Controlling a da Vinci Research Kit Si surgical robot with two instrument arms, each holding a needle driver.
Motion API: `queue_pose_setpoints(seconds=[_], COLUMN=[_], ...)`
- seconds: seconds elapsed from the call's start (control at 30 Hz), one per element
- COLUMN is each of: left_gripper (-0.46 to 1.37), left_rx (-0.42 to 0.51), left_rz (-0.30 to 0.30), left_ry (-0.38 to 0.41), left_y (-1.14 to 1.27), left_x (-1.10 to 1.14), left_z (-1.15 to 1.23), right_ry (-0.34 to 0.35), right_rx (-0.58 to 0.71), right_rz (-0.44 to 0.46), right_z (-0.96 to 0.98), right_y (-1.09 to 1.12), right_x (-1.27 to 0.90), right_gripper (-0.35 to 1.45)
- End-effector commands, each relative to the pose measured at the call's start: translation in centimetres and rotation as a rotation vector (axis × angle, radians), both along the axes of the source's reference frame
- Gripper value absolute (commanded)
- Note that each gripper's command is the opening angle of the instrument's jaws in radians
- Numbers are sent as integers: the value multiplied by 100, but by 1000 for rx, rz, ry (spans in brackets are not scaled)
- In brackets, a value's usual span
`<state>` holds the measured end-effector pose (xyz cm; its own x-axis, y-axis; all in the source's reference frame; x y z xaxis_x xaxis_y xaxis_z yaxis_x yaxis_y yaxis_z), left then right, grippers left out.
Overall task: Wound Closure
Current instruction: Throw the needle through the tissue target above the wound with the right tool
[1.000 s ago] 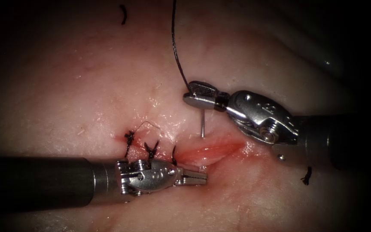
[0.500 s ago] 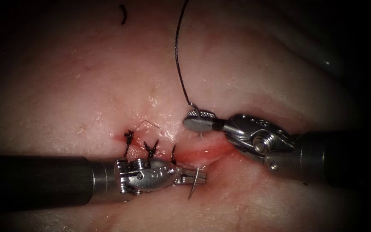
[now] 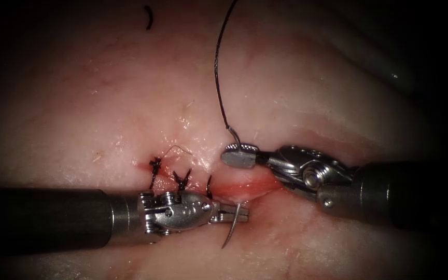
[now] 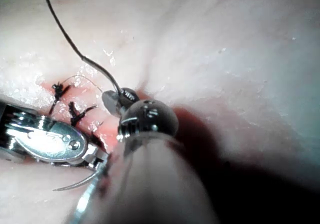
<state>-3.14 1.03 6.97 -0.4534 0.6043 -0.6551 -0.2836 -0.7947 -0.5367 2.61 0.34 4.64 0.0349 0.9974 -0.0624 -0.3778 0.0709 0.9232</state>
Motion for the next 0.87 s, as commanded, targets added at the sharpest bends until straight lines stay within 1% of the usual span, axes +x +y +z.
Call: queue_pose_setpoints(seconds=[0.03, 0.37, 0.87], left_gripper=[-35, -35, -35], left_rx=[5, 7, 2], left_rz=[6, 3, 6], left_ry=[-6, -8, -7], left_y=[1, 3, 2], left_x=[0, 0, 0], left_z=[0, -2, -4], right_ry=[-4, -1, -1], right_rx=[0, 6, 6], right_rz=[1, 2, 6], right_z=[0, 1, 1], right_y=[0, -5, -4], right_x=[0, 0, 0], right_gripper=[-35, -35, -35])
